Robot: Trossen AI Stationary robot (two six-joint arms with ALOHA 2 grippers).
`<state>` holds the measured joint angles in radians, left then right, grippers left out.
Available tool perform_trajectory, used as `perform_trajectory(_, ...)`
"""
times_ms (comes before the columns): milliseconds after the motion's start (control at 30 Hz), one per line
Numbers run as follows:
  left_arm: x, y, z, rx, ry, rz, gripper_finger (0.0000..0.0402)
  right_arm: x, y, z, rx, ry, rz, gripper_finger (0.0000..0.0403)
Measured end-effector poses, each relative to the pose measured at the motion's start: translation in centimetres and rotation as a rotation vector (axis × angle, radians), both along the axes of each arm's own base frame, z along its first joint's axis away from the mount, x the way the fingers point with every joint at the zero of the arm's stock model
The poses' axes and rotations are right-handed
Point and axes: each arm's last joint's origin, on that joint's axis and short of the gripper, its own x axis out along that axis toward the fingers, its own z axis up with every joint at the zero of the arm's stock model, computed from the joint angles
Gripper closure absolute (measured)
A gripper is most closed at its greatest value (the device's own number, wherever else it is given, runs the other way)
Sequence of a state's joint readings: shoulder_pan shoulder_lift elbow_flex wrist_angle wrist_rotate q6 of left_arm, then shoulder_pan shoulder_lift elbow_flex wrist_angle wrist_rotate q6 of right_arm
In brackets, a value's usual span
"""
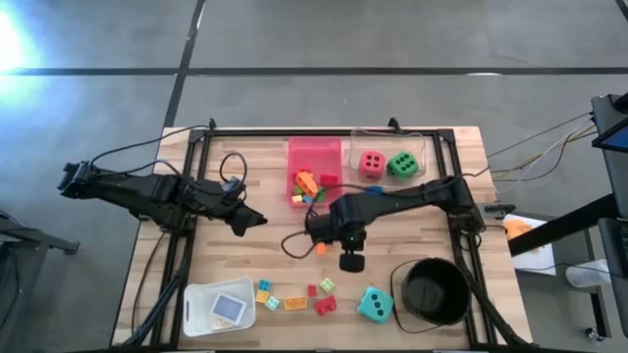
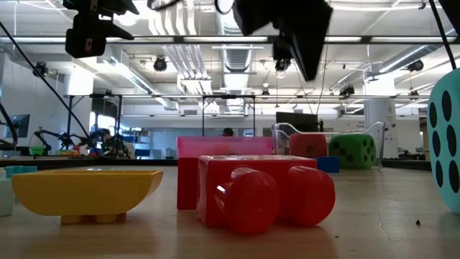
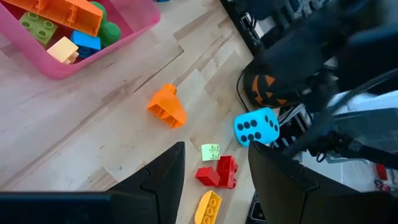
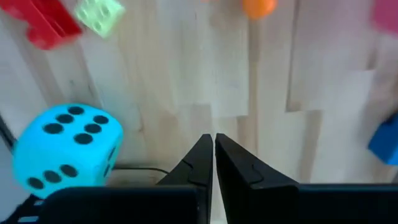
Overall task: Pick & Place Toys
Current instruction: Put the light green game piece into the red bin
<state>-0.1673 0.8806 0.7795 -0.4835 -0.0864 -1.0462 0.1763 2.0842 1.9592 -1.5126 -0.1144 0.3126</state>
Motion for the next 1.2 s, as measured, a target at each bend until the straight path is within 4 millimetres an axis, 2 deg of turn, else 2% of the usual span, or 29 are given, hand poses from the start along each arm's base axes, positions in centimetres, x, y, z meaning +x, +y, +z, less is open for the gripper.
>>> perform_trajectory(167, 0.0, 0.0, 0.0, -0.001, 0.0, 0.001, 0.0221, 0.3, 2.5, -2.9, 0.113, -0.049, 0.047, 0.0385)
perform_trajectory(300, 0.0, 0.0, 0.0, -0.001, 0.0, 0.001, 0.0221, 0.6, 4.3, -4.1, 0.136, -0.128, 0.076, 0.0385)
perform_trajectory(400, 0.0, 0.0, 0.0, -0.001, 0.0, 0.001, 0.0221, 0.8, 4.4, -4.7, 0.134, -0.141, 0.037, 0.0385)
perform_trajectory(633, 0.0, 0.0, 0.0, -0.001, 0.0, 0.001, 0.0221, 1.2, 4.1, -4.7, 0.144, -0.133, -0.228, 0.0374)
perform_trajectory(733, 0.0, 0.0, 0.0, -0.001, 0.0, 0.0, 0.0221, 1.3, 4.1, -4.6, 0.168, -0.129, -0.293, 0.0338)
perform_trajectory(1000, 0.0, 0.0, 0.0, 0.001, 0.0, 0.0, 0.0221, 1.8, 4.3, -4.3, 0.203, -0.164, -0.331, 0.0197)
perform_trajectory(1200, 0.0, 0.0, 0.0, 0.001, 0.0, 0.0, 0.0221, 2.3, 5.1, -4.3, 0.227, -0.208, -0.373, 0.0135)
